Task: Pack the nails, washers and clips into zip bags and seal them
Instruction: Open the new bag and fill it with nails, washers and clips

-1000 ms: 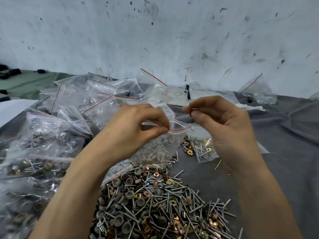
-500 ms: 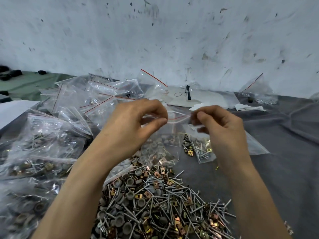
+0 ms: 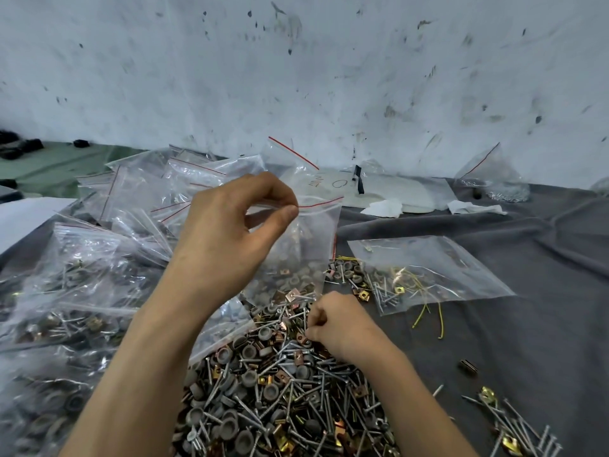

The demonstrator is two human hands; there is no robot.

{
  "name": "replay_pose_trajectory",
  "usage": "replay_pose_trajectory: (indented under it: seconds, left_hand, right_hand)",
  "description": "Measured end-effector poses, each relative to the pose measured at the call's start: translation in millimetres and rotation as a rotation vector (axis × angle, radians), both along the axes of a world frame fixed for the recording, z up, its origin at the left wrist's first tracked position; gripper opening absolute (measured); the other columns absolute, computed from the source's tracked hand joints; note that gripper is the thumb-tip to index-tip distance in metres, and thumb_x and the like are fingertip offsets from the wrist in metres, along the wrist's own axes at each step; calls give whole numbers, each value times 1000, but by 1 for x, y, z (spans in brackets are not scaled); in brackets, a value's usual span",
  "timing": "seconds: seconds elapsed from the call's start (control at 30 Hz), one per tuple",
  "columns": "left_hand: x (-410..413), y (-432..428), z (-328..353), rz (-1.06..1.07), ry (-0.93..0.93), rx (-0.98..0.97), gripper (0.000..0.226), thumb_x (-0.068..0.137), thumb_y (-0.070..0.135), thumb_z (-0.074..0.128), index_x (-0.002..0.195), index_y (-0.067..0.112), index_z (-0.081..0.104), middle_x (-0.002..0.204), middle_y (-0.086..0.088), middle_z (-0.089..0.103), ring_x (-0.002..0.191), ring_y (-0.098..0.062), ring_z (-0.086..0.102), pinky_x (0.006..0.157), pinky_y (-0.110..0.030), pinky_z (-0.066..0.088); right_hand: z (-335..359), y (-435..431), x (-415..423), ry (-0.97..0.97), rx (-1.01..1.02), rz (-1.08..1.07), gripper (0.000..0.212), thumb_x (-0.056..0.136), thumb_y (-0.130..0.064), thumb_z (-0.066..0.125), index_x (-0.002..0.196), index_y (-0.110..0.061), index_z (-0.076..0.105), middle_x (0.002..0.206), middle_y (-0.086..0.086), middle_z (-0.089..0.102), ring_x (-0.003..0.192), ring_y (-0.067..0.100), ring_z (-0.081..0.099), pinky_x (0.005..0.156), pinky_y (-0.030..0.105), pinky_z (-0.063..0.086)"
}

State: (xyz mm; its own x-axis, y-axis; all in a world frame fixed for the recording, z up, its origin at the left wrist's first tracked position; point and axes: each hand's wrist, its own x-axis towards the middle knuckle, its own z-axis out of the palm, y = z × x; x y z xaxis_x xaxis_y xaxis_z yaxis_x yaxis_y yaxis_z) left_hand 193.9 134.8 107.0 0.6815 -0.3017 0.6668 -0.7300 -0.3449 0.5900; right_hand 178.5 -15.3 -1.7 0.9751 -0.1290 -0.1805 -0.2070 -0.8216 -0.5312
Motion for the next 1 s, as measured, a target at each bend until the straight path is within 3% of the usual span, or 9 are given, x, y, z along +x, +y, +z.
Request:
replay_pose_trajectory:
  seconds: [0.17,0.3,0.4,0.5,0.6,0.7,0.87,1.0]
  left_hand:
    - [-1,-1,-1,-7,4,10,6,85,5,68,85,10,69,88,8,70,87,5,63,76,-7,50]
    - [0,-1,-1,-7,6,4,6,85,5,68,85,11,69,88,9,69,87,6,62,75,-5,48]
    - [1,0,-1,-14,15,4,5,86,7,68,85,12,69,88,10,69,88,6,62,75,-6,48]
    - [0,0,-2,-39,2,-12,5,86,8,67,86,12,69,88,8,70,88,4,63,76,-8,49]
    - [-1,-3,-1,-105,0,-9,4,87,8,67,87,11,68,89,6,69,89,2,64,77,-9,50]
    - [-5,-8,-3,-172,-6,37,4,87,8,67,87,12,68,88,2,68,87,-3,65,79,-17,54]
    - [-11,-16,-5,-197,-40,101,9,84,18,64,89,12,69,89,5,69,88,-3,65,80,-27,56]
    - [-8,-15,-6,-155,-42,85,2,87,9,68,88,10,69,87,1,69,86,-4,65,79,-22,55]
  right_hand:
    - [-4,1,1,-35,86,-21,29,82,-3,60,68,-24,47,76,-5,55,86,21,60,82,32,49]
    - [3,-1,-2,-81,146,-45,20,83,-5,60,72,-20,54,75,-3,57,78,17,57,75,29,49]
    - [20,-12,-8,-189,246,-122,12,87,-4,59,85,-15,63,80,-3,60,78,13,58,78,29,51]
    - [50,-27,-21,-421,351,-208,17,90,-8,60,84,-23,60,83,-6,61,77,6,57,77,30,54]
    - [82,-28,-38,-835,528,-200,19,87,-10,64,82,-27,63,79,-7,67,66,-1,57,62,15,46]
    - [100,-18,-52,-1081,507,-122,20,84,-10,67,82,-29,63,80,-16,66,75,2,60,65,15,46]
    - [98,-14,-54,-964,250,-29,15,86,-13,66,89,-27,69,87,-15,67,95,8,59,80,22,45]
    - [97,-19,-51,-1016,362,-63,19,94,-13,56,97,-27,69,102,-9,60,92,1,59,76,12,44]
